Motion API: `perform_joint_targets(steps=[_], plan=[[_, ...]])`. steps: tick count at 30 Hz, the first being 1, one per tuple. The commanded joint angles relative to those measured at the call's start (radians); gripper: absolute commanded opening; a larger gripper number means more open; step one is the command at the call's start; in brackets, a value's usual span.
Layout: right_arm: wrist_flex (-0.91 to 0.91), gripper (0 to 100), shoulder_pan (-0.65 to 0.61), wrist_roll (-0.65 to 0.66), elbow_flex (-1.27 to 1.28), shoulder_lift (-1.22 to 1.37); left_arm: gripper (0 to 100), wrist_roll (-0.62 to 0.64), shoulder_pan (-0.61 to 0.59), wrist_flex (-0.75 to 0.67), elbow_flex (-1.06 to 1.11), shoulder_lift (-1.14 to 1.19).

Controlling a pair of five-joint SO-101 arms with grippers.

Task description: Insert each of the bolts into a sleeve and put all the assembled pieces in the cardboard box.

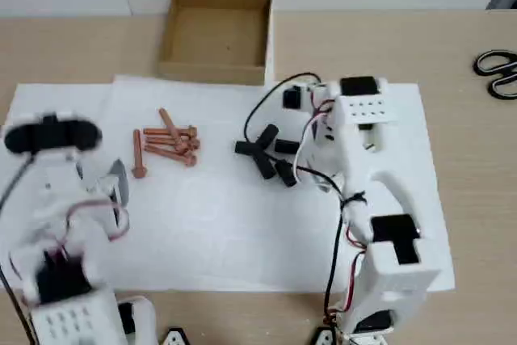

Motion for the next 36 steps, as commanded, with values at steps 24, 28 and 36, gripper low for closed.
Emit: perform_joint_targets(steps=[24, 28, 36], plan=[[-0.203, 19.7, -0.209, -0.092, -0.192, 0.211, 19, -0.006, -0.003, 0.066, -0.395, 0.652], [-0.205, 19.7, -0.220, -0.092, -0.192, 0.232, 19, -0.006, -0.002, 0.066, -0.395, 0.652], [-0.179, 19.7, -0.223, -0.092, -0.195, 0.228, 19, -0.006, -0.002, 0.068, -0.394, 0.652]])
